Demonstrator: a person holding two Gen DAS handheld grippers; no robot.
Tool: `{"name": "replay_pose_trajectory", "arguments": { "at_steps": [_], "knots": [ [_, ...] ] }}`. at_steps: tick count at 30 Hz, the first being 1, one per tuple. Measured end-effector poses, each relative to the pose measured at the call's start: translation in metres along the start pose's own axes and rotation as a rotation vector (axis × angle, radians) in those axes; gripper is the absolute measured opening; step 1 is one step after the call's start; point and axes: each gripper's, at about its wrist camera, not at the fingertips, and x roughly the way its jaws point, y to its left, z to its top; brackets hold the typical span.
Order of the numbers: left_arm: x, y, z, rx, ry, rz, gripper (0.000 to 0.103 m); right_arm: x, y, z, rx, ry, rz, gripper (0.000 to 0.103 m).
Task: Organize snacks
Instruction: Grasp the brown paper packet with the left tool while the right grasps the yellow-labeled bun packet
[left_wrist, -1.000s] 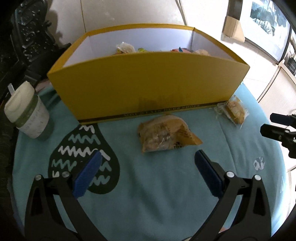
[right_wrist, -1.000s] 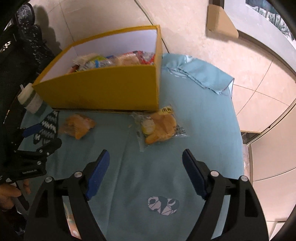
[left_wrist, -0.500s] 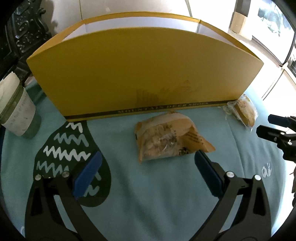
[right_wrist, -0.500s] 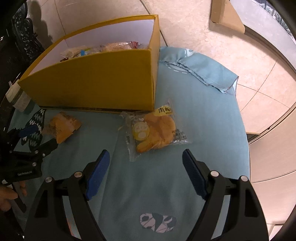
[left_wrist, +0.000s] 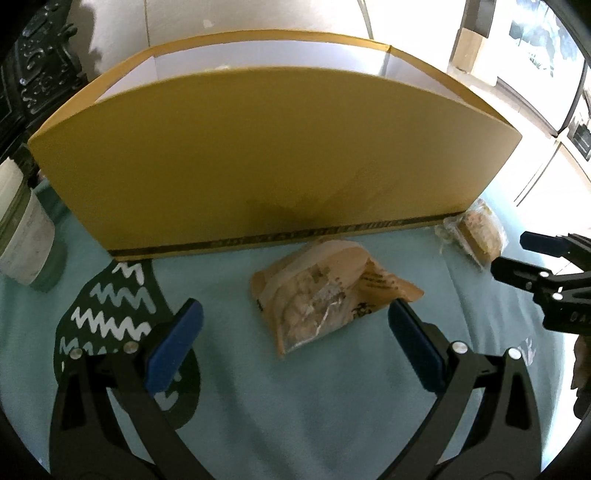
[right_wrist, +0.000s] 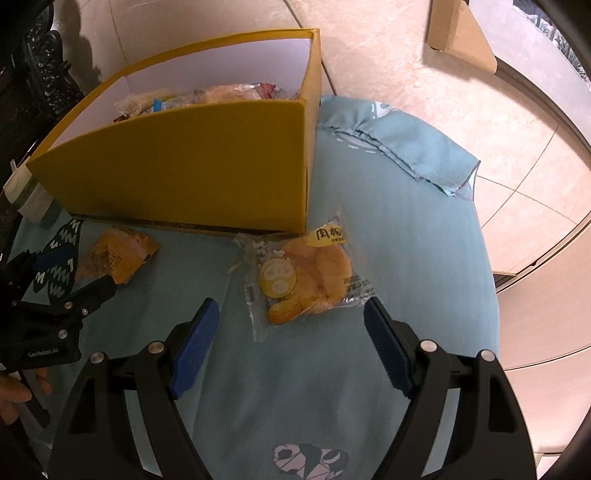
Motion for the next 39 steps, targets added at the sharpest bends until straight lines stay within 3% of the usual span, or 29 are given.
{"name": "replay_pose_trajectory", "arguments": {
  "at_steps": [14, 23, 24, 25, 26, 27, 28, 32, 39],
  "knots": [
    [0.021, -0.016, 0.014, 0.073, -0.025, -0.016, 0.101, 0.028, 0.002, 0.025, -0.049, 0.012, -0.059, 0.081],
    [0.037, -0.018, 0.006, 0.100, -0.022, -0.031, 0.101, 0.053, 0.018, 0.031, -0.122, 0.049, -0.122, 0.088],
    [0.037, -0.019, 0.005, 0.107, -0.028, -0.032, 0.097, 0.055, 0.021, 0.030, -0.125, 0.049, -0.117, 0.086],
    [0.035, -0.019, 0.005, 0.114, -0.037, -0.036, 0.085, 0.054, 0.022, 0.030, -0.127, 0.042, -0.115, 0.084],
    [0.033, -0.020, 0.006, 0.119, -0.051, -0.038, 0.074, 0.054, 0.025, 0.030, -0.134, 0.036, -0.102, 0.075],
    [0.032, -0.020, 0.006, 0.120, -0.059, -0.039, 0.058, 0.053, 0.026, 0.030, -0.135, 0.035, -0.090, 0.072],
    [0.032, -0.018, 0.007, 0.115, -0.063, -0.033, 0.051, 0.054, 0.028, 0.031, -0.138, 0.034, -0.091, 0.071],
    [0.031, -0.016, 0.006, 0.106, -0.068, -0.037, 0.049, 0.055, 0.028, 0.034, -0.125, 0.035, -0.090, 0.062],
    [0.028, -0.014, 0.001, 0.115, -0.070, -0.033, 0.046, 0.057, 0.029, 0.036, -0.130, 0.038, -0.085, 0.058]
  ]
}}
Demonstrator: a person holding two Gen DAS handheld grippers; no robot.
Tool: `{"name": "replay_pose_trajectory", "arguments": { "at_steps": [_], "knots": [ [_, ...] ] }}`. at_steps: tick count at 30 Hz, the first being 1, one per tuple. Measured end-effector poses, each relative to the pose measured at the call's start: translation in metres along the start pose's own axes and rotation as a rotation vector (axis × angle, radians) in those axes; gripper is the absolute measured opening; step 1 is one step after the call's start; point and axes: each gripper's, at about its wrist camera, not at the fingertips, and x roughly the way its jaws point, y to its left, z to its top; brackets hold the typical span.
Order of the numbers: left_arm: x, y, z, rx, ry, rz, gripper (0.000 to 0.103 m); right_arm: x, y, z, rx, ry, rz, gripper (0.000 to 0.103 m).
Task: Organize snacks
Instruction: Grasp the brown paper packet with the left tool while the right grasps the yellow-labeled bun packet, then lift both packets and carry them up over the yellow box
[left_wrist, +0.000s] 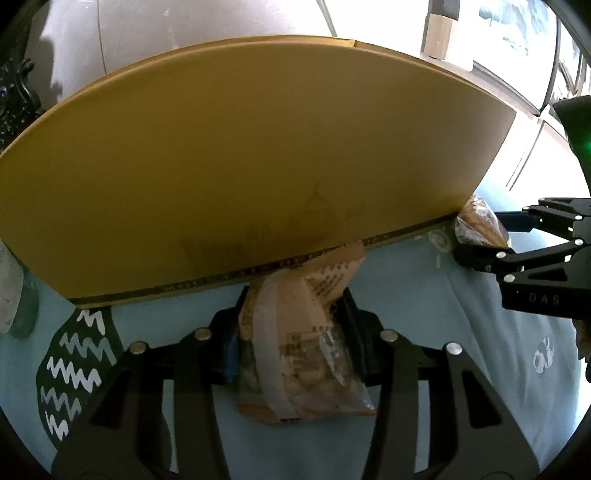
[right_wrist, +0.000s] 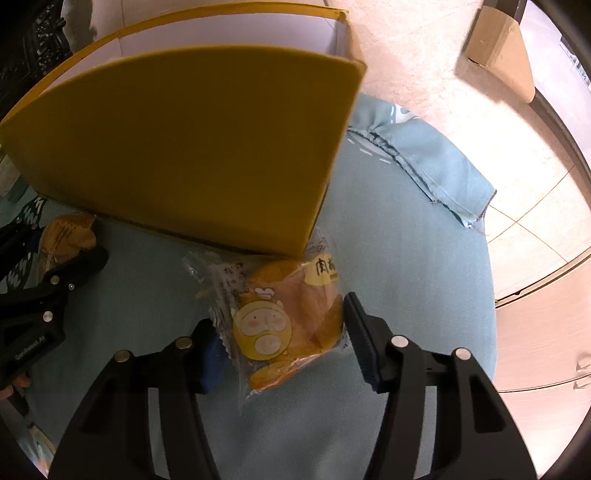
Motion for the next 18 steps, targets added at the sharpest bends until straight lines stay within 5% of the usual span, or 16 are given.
{"name": "replay_pose_trajectory", "arguments": {
  "at_steps": [18],
  "knots": [
    [-0.004, -0.002, -0.004, 0.009, 0.004, 0.016, 0.043, -0.017, -0.019, -0.025, 0.030, -0.016, 0.014, 0.057]
  ]
}}
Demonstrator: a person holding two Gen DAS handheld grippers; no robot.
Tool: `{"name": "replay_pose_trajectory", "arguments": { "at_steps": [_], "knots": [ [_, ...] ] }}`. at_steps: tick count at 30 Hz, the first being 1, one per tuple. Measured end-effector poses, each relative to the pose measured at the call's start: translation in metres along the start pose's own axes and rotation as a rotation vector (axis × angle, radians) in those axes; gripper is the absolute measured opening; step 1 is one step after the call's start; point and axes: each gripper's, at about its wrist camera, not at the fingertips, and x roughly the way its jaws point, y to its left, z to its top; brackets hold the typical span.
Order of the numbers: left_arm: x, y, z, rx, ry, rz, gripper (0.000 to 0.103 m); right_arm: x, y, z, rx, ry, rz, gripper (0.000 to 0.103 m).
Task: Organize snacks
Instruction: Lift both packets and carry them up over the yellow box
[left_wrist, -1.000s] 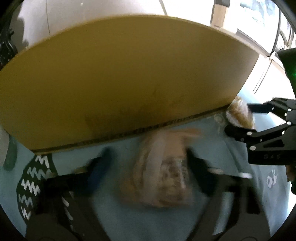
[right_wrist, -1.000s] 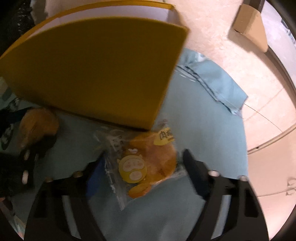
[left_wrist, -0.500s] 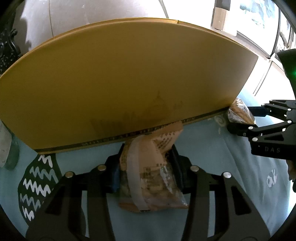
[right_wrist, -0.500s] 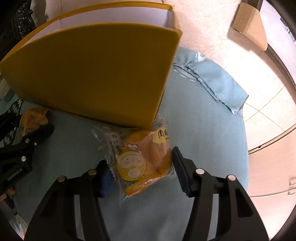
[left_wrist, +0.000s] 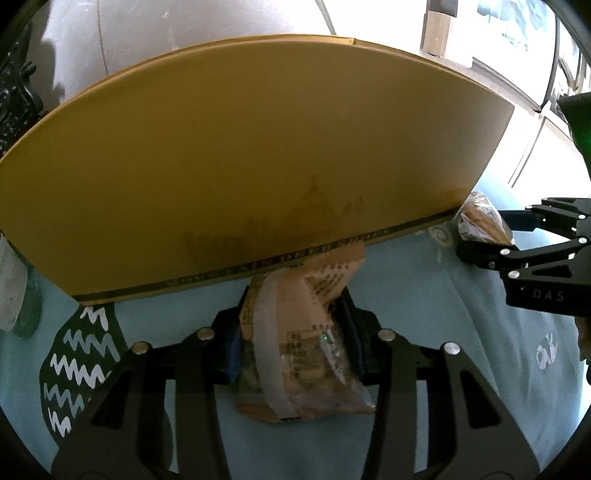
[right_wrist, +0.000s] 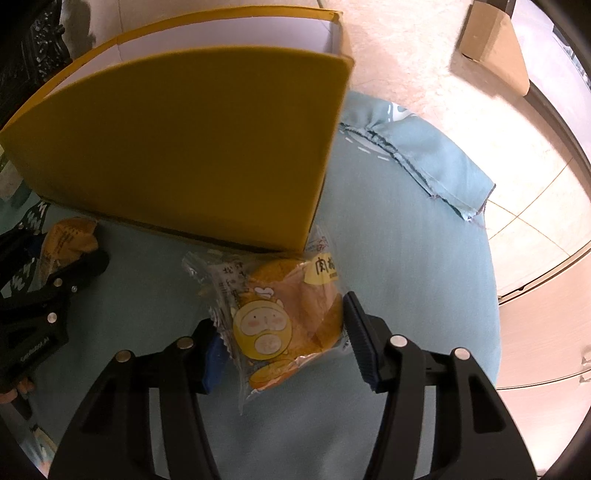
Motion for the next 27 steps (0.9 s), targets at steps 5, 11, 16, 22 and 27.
{"name": "replay_pose_trajectory", "arguments": {
  "at_steps": [5, 11, 16, 22, 27],
  "knots": [
    [-0.007, 0.002, -0.008, 0.003, 0.005, 0.002, 0.041, -0.001, -0.001, -0.010, 0.004, -0.002, 0.014, 0.057],
    [-0.021, 0.003, -0.024, -0.008, 0.015, 0.014, 0.040, -0.011, 0.006, -0.027, -0.011, -0.001, 0.046, 0.056],
    [-0.033, 0.003, -0.037, -0.026, 0.030, 0.017, 0.039, -0.021, 0.016, -0.041, -0.025, -0.002, 0.069, 0.056],
    [-0.047, 0.001, -0.055, -0.032, 0.038, 0.032, 0.039, -0.032, 0.025, -0.059, -0.045, 0.008, 0.084, 0.056],
    [-0.058, 0.000, -0.065, -0.040, 0.049, 0.049, 0.039, -0.039, 0.028, -0.066, -0.057, 0.018, 0.092, 0.056]
  ]
}}
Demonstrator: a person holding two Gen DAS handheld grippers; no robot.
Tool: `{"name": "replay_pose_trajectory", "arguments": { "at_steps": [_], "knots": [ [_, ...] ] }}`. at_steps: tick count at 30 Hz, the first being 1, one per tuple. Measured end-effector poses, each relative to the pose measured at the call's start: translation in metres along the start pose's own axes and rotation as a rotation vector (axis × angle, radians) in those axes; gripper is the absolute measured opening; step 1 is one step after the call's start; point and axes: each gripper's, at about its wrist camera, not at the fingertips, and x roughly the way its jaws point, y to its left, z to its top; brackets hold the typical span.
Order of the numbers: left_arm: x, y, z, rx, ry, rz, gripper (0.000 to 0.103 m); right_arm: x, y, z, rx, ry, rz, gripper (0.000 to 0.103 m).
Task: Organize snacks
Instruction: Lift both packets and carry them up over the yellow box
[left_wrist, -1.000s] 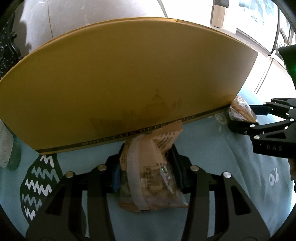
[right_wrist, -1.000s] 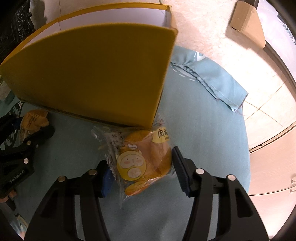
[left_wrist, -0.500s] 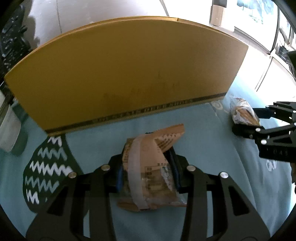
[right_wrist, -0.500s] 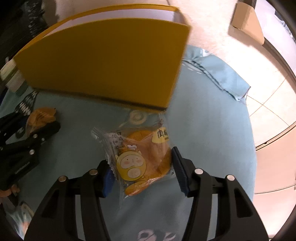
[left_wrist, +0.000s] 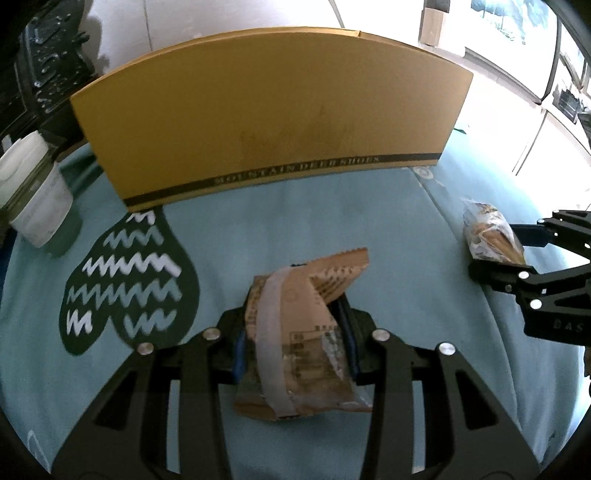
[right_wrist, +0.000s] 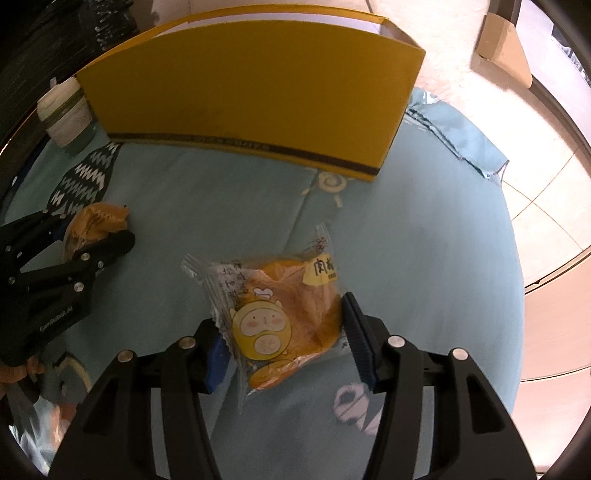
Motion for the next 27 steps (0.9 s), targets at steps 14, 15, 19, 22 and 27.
{"name": "replay_pose_trajectory", "arguments": {
  "at_steps": [14, 15, 19, 22, 27],
  "knots": [
    [-0.020, 0.000, -0.025, 0.018, 0.024, 0.036, 0.039, -0.018, 0.027, -0.030, -0.015, 0.023, 0.002, 0.056],
    [-0.022, 0.000, -0.027, 0.019, 0.028, 0.039, 0.039, -0.017, 0.027, -0.030, -0.017, 0.025, 0.003, 0.056],
    [-0.028, -0.002, -0.033, 0.013, 0.039, 0.041, 0.039, -0.021, 0.031, -0.036, -0.016, 0.032, 0.013, 0.055],
    [-0.038, -0.002, -0.039, 0.007, 0.036, 0.040, 0.039, -0.024, 0.035, -0.041, -0.009, 0.033, 0.025, 0.055],
    [-0.054, -0.002, -0.045, 0.000, 0.025, 0.042, 0.039, -0.039, 0.038, -0.056, -0.010, 0.026, 0.039, 0.055]
  ]
}}
